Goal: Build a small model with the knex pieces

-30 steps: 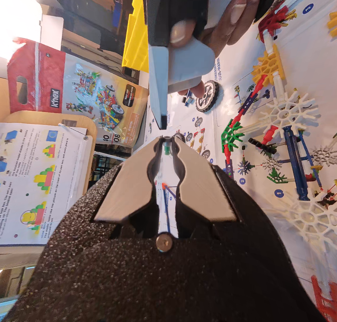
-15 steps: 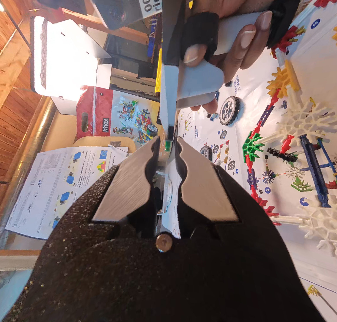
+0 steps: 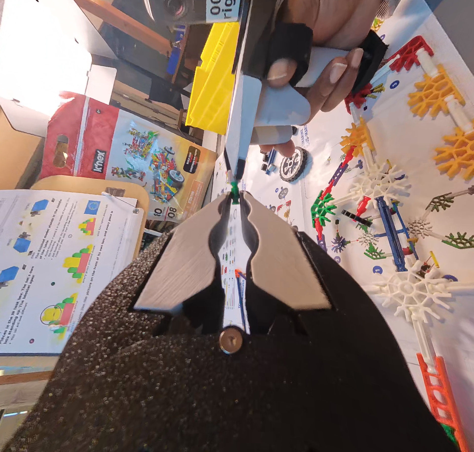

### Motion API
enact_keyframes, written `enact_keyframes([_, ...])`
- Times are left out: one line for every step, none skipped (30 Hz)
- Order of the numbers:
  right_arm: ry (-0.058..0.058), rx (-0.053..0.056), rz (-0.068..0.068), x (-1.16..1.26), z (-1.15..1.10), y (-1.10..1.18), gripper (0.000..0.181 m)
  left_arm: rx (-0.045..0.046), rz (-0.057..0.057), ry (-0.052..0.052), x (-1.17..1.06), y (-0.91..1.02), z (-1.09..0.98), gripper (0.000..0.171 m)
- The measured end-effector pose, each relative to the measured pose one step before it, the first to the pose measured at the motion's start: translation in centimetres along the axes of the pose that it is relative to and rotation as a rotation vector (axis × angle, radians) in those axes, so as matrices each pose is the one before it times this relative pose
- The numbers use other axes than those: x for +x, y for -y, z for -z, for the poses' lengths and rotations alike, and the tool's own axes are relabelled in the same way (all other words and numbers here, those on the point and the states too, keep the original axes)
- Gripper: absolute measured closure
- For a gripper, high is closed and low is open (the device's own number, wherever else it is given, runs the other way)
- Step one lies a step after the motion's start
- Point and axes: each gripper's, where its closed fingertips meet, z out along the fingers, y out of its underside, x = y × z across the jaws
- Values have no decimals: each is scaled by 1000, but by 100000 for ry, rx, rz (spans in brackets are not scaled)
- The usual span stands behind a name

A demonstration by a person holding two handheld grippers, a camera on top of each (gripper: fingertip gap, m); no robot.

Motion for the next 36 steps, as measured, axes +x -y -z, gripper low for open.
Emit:
enact_keyframes([-477,-17,636,70,154,85,174,-810,2052,-1356,65,-304,153,167])
enact_keyframes([-313,682,86,83,238,224,174,-508,2617,-1196,4,-319,225,167])
enact_keyframes([-1106,529,223,259,277,222,174,-432,2897,-1011,-58,-347,291,167])
enact_keyframes([-3241,-589,1349,593,237,100,174,-700,2813,-762,-99,-400,334,168])
enact_keyframes([-6113,-3137,3091,1041,127,-244,174,-1003,2809,-138,-194,-457,394,168])
enact_keyframes([-8490,-6306,5766,1403,-69,-705,174,-1324,3638,-191,-255,-518,417,168])
enact_keyframes([-8983,-9041,7953,1425,-292,-1174,174,-2279,4214,179,-399,-697,480,168])
enact_keyframes([-7458,-10075,8147,1095,-555,-1402,174,-2668,3581,2356,-836,-810,589,167])
enact_keyframes([-6209,-10032,7203,735,-717,-1455,173,-3158,3251,3210,-1171,-915,716,167])
enact_keyframes([-4430,-8195,6017,304,-759,-1207,174,-4015,3168,3062,-1405,-1042,819,167])
enact_keyframes([-3117,-6408,3956,35,-687,-959,174,-3765,2672,4349,-1846,-1030,954,167])
enact_keyframes([-2467,-4781,2361,-28,-534,-705,174,-3464,2803,4890,-2157,-986,1053,167])
enact_keyframes([-2107,-2067,2314,6,-220,-238,172,-4744,3830,3872,-2247,-1170,1002,167])
enact_keyframes([-1223,-630,1837,30,40,47,172,-6044,4470,3053,-2254,-1397,889,167])
enact_keyframes([-802,-201,-118,131,121,63,167,-5586,3975,3194,-2304,-1409,811,167])
enact_keyframes([211,1227,-1223,102,217,189,165,-5982,3758,1969,-2097,-1544,647,167])
enact_keyframes([1398,2307,-2416,19,337,281,164,-7043,4060,-87,-1705,-1761,414,168])
enact_keyframes([1346,2778,-3270,119,454,339,162,-6977,3874,-1679,-1311,-1811,216,168])
enact_keyframes([649,3376,-3103,270,588,437,160,-7451,3650,-3251,-906,-1950,13,168])
enact_keyframes([116,3792,-2717,369,695,490,158,-8347,3291,-4480,-552,-2124,-172,168])
enact_keyframes([-585,3979,-2736,486,775,507,157,-8568,2645,-4599,-381,-2195,-348,167])
enact_keyframes([-722,4151,-2875,550,801,501,156,-7185,1967,-3329,-437,-1986,-481,167])
enact_keyframes([-612,4340,-3036,533,780,494,156,-6325,2372,-3626,-316,-1840,-583,167])
enact_keyframes([-534,3855,-3278,543,705,392,156,-6656,3036,-5824,68,-1771,-652,167])
enact_keyframes([-510,3381,-3030,525,623,324,156,-5568,2010,-4420,-22,-1489,-666,168])
enact_keyframes([-811,2765,-2370,545,517,234,156,-4996,1133,-1732,-312,-1249,-639,167])
enact_keyframes([-977,2228,-1666,539,419,195,156,-5710,902,-1986,-192,-1225,-613,167])
enact_keyframes([-816,1893,-1291,467,326,204,156,-5453,439,-2913,52,-1054,-605,167])
enact_keyframes([-737,1752,-1114,393,257,241,156,-3042,-393,-1154,-57,-572,-525,167])
enact_keyframes([-729,1860,-767,344,233,302,156,-1920,-337,-1442,72,-271,-393,167])
enact_keyframes([-775,1713,-447,282,204,288,156,-1993,-250,-3345,440,-208,-251,167])
enact_keyframes([-725,1304,-242,238,183,217,156,-1776,-660,-3380,459,-94,-118,161])
enact_keyframes([-725,737,-218,221,120,100,156,-60,-681,736,-207,266,32,155])
enact_keyframes([-616,148,-285,172,67,-14,156,2031,50,2184,-536,650,161,154])
enact_keyframes([-263,229,-240,105,28,-47,157,3481,1199,193,-343,951,113,155])
enact_keyframes([230,143,-362,-8,-18,-70,157,4120,1132,-1159,-158,1145,-69,155])
